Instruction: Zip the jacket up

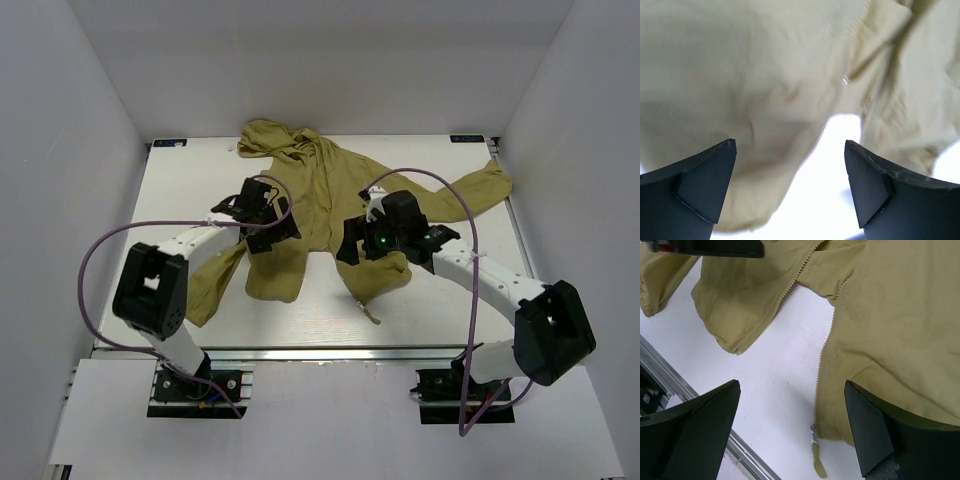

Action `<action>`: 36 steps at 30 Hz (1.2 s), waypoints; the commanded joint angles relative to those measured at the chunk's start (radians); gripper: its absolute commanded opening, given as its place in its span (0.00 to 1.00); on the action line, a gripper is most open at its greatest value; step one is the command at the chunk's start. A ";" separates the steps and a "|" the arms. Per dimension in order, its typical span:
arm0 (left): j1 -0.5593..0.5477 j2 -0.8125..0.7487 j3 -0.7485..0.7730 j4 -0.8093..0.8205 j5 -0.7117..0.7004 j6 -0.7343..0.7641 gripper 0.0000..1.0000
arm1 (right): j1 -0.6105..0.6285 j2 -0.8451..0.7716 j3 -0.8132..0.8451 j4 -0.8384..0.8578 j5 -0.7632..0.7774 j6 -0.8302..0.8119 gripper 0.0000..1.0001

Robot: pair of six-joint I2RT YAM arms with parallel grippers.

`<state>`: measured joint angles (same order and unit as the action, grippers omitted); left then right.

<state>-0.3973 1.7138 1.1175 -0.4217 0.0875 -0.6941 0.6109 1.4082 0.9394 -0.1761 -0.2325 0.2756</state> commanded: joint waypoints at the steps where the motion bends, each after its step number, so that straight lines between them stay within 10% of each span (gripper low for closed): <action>1: -0.002 -0.123 -0.025 -0.034 0.000 -0.013 0.98 | -0.002 -0.005 -0.043 -0.136 0.032 -0.056 0.89; 26: -0.002 -0.408 -0.133 -0.212 -0.141 -0.045 0.98 | 0.240 0.290 0.016 0.015 -0.197 0.002 0.89; 36: -0.002 -0.414 -0.170 -0.181 -0.104 -0.030 0.98 | 0.282 -0.005 -0.068 0.072 0.219 0.051 0.89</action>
<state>-0.3977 1.3396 0.9668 -0.6193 -0.0269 -0.7319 0.8978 1.4754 0.8886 -0.1383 -0.1761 0.3027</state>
